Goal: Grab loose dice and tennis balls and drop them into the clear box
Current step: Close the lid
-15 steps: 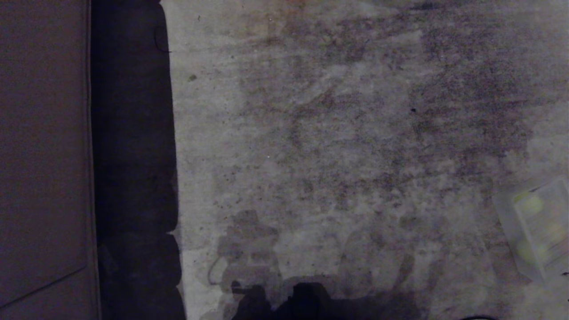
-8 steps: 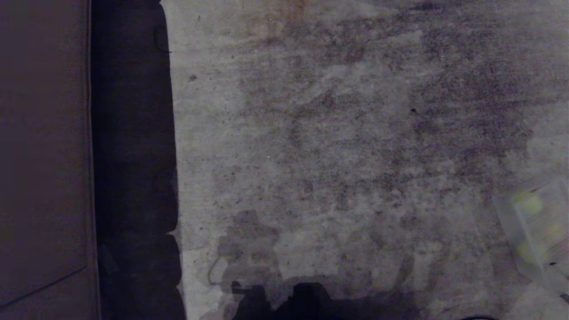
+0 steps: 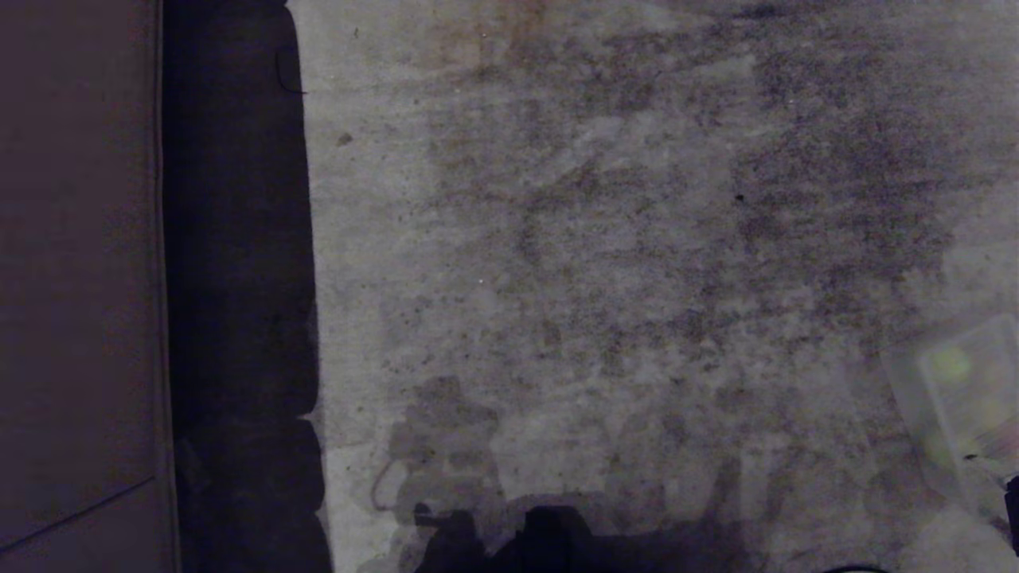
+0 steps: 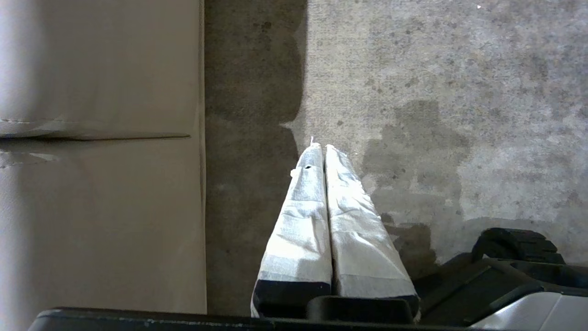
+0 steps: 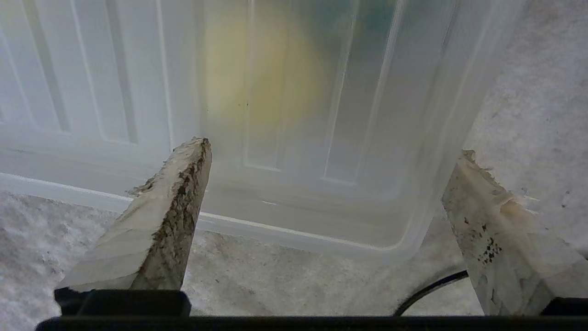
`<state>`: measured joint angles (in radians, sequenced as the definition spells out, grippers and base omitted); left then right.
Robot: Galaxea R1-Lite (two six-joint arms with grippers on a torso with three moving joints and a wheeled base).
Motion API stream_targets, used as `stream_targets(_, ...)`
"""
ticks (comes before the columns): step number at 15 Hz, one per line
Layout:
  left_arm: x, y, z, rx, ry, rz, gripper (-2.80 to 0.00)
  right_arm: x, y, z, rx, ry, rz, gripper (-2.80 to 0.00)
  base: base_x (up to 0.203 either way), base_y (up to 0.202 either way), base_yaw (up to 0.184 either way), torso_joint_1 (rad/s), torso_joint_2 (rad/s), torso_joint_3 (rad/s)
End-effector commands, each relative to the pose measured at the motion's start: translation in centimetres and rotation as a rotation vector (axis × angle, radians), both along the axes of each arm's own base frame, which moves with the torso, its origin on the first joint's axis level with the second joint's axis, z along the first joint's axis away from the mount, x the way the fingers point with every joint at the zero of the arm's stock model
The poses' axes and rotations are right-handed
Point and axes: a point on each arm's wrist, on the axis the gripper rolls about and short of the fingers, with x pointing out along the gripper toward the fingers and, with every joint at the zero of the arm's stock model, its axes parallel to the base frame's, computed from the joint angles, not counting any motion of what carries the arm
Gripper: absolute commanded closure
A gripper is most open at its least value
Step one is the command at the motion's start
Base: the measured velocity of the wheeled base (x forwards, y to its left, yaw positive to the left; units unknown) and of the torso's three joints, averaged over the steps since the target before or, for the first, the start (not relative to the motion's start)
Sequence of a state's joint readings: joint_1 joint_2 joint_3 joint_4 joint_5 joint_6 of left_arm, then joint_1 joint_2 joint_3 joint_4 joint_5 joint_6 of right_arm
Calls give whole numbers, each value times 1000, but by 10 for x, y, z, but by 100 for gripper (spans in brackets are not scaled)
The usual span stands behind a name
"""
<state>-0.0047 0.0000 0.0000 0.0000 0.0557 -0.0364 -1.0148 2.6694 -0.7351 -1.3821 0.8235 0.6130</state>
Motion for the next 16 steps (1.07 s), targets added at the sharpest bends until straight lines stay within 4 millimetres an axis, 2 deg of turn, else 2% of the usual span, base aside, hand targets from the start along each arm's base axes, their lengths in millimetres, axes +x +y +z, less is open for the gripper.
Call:
stream_targets(1, 0, 0, 0, 0, 3, 0, 0, 6, 0, 3, -13, -15, 15, -280, 0, 0, 0, 0, 0, 0)
stream_targets(8, 0, 0, 0, 0, 3, 0, 0, 0, -11, 13, -70, -30, -7, -280, 0, 0, 0, 0, 0, 0)
stream_targets(11, 0, 0, 0, 0, 3, 1, 0, -8, -13, 10, -133, -8, -5, -280, 0, 0, 0, 0, 0, 0)
stream_targets(16, 0, 0, 0, 0, 3, 0, 0, -16, -18, 2, -137, 6, -26, -280, 0, 0, 0, 0, 0, 0)
